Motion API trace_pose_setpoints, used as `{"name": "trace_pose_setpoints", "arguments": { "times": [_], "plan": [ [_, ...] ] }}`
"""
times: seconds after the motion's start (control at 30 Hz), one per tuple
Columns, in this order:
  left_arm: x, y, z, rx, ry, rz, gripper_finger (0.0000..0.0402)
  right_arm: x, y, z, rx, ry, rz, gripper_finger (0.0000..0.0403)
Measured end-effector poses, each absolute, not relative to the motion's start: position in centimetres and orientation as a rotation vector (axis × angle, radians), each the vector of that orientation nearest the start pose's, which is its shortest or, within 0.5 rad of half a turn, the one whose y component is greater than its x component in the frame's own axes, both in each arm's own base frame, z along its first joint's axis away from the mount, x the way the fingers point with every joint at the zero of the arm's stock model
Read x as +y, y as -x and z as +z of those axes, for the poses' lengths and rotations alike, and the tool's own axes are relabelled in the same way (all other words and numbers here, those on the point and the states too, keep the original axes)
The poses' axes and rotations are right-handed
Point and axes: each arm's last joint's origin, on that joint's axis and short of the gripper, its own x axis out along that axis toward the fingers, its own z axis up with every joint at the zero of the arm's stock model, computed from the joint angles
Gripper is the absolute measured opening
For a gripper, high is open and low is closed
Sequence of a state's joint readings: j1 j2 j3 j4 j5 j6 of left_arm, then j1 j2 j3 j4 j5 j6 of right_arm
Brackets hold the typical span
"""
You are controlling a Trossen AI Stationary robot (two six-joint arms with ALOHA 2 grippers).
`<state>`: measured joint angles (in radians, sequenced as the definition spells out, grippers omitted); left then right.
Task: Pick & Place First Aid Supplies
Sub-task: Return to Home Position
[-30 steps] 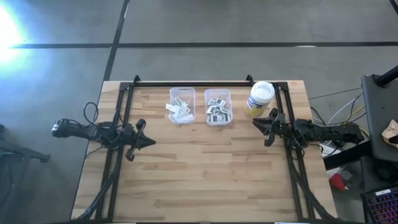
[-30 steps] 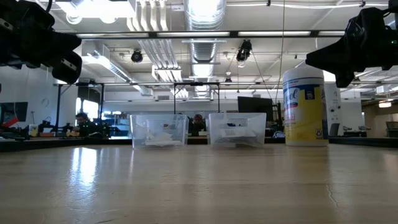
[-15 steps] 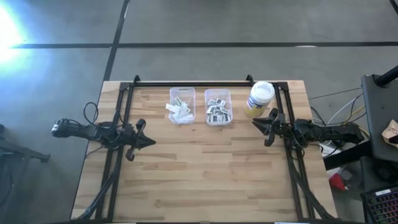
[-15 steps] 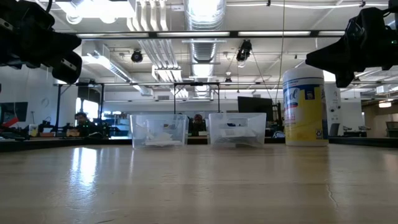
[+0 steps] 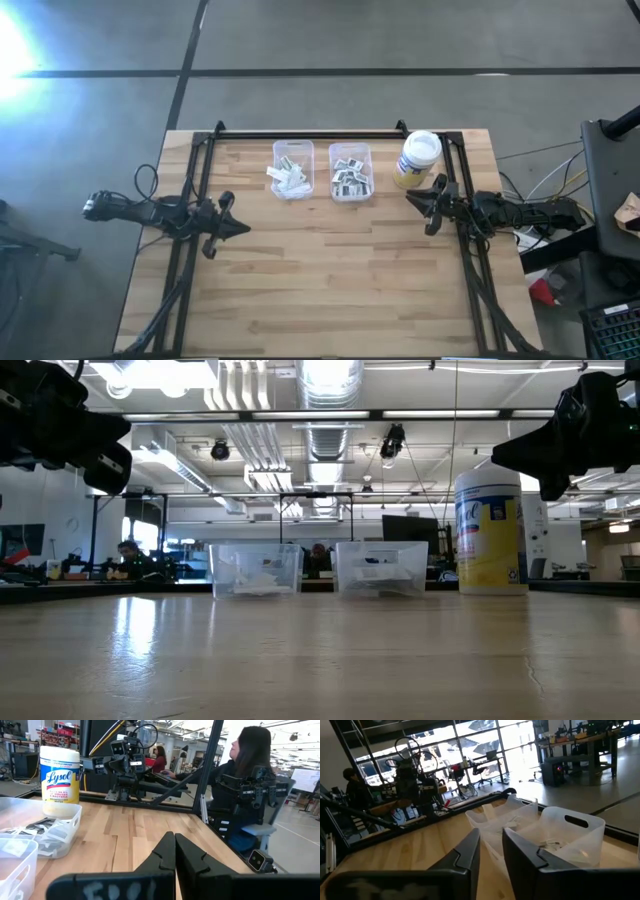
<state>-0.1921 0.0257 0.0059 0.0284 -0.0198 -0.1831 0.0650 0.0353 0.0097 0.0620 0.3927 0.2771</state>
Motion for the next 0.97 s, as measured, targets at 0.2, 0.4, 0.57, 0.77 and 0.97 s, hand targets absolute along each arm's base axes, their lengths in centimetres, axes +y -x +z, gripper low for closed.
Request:
{"name": "trace_pose_setpoints", "arguments": {
  "times": [0.2, 0.4, 0.57, 0.77, 0.97],
  "plan": [
    [-1.84, -9.72, 16.63, 0.007, 0.184, -0.173, 0.0000, -0.47, -9.76, 17.00, -0.081, -0.283, -0.321, 0.0087],
    [-1.84, -9.72, 16.63, 0.007, 0.184, -0.173, 0.0000, -0.48, -9.76, 17.00, -0.081, -0.283, -0.321, 0.0087],
    [-1.84, -9.72, 16.63, 0.007, 0.183, -0.173, 0.0000, -0.47, -9.76, 17.00, -0.081, -0.283, -0.321, 0.0077],
    [-1.84, -9.72, 16.63, 0.007, 0.184, -0.173, 0.0000, -0.48, -9.76, 17.00, -0.081, -0.283, -0.321, 0.0068],
    [-1.83, -9.72, 16.63, 0.007, 0.184, -0.173, 0.0000, -0.47, -9.76, 17.00, -0.081, -0.283, -0.321, 0.0076]
  ]
}}
